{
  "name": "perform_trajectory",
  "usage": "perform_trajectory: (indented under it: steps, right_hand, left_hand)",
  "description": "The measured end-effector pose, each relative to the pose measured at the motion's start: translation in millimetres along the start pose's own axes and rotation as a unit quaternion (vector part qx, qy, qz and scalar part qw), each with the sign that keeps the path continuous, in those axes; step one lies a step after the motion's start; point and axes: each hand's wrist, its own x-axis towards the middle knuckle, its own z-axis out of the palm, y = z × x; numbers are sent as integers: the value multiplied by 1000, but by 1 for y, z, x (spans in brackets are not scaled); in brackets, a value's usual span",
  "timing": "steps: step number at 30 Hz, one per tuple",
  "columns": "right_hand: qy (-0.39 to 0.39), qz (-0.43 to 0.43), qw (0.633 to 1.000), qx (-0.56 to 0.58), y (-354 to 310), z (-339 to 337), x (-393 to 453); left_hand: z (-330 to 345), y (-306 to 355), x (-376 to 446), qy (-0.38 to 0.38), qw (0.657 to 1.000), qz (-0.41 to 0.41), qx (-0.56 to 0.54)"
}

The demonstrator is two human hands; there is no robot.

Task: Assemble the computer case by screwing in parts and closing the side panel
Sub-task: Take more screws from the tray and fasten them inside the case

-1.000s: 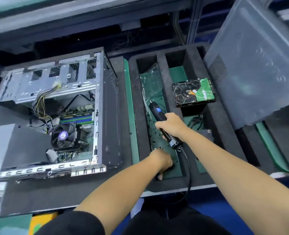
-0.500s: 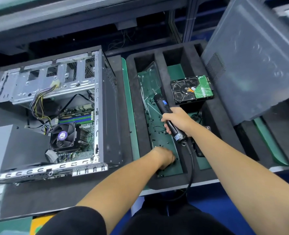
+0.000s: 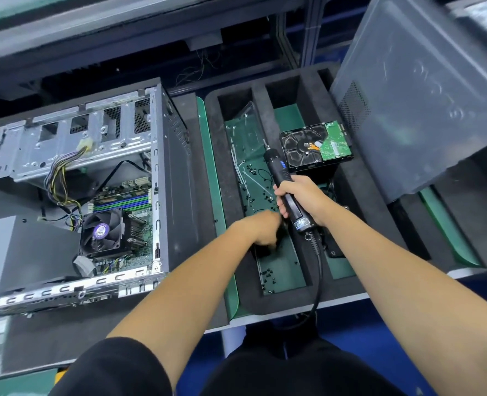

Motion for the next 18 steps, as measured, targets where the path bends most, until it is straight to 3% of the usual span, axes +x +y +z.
perform_trajectory:
  steps: [5,9,13,18]
  right_hand:
    - [3,-4,1000,-1,0,0,0]
    - [7,-10,1000,-12,0,1,0]
    - [10,-10,1000,-18,-1,1,-1]
    - [21,-10,999,-34,-2,6,-9]
  left_hand:
    - [-11,-7,10,27,997,-71,-27]
    - [-15,-7,15,88,974,-147,-146]
    - [-28,-12,14,200,914,-230,-268]
    - [-52,-28,8,274,796,-261,-472]
